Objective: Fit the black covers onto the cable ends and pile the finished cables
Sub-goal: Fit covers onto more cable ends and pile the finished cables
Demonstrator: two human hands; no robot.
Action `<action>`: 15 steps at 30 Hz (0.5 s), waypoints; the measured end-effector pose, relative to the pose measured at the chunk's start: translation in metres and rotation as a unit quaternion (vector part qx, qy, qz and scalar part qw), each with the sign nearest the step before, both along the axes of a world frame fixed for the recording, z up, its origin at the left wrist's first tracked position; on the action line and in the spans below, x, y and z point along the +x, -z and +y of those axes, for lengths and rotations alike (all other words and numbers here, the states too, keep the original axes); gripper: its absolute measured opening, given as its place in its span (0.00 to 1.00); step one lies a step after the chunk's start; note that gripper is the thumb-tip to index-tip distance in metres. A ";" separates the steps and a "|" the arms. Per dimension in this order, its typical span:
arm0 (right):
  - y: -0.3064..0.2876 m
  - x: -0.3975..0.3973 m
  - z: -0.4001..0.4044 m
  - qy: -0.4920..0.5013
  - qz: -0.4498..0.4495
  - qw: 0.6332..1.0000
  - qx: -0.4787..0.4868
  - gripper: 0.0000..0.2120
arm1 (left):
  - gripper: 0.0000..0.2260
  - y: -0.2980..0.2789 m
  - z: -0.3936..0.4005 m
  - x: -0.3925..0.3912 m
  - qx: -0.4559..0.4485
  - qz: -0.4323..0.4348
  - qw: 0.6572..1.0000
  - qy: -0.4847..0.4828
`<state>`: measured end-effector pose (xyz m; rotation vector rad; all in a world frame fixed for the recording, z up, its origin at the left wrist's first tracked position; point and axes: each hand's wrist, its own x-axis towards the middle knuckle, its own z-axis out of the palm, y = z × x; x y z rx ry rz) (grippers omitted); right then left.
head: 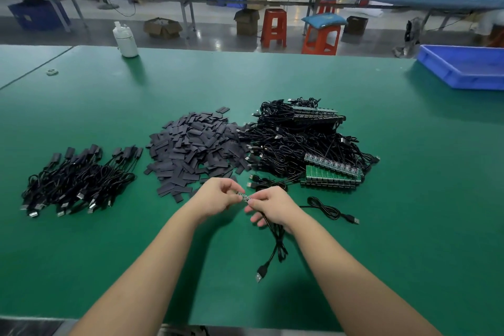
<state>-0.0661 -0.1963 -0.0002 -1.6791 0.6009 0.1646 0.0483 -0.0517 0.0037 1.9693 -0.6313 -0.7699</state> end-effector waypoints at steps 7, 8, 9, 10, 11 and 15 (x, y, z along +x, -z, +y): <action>0.023 0.004 -0.006 0.049 0.003 0.999 0.015 0.14 | 0.12 0.004 0.030 0.036 0.150 -0.331 0.926 -0.103; 0.024 0.003 -0.007 0.042 -0.001 0.999 0.011 0.14 | 0.15 0.005 0.039 0.047 0.177 -0.360 0.910 -0.106; 0.025 0.002 -0.009 0.037 -0.005 0.999 0.010 0.14 | 0.17 0.007 0.047 0.057 0.207 -0.373 0.899 -0.101; 0.026 0.001 -0.010 0.035 -0.010 0.999 0.013 0.14 | 0.19 0.009 0.056 0.066 0.237 -0.374 0.892 -0.091; 0.027 0.001 -0.011 0.033 -0.014 0.999 0.017 0.15 | 0.19 0.012 0.064 0.074 0.261 -0.369 0.889 -0.077; 0.030 -0.002 -0.014 0.018 -0.026 0.999 0.032 0.17 | 0.14 0.022 0.083 0.092 0.265 -0.341 0.901 -0.050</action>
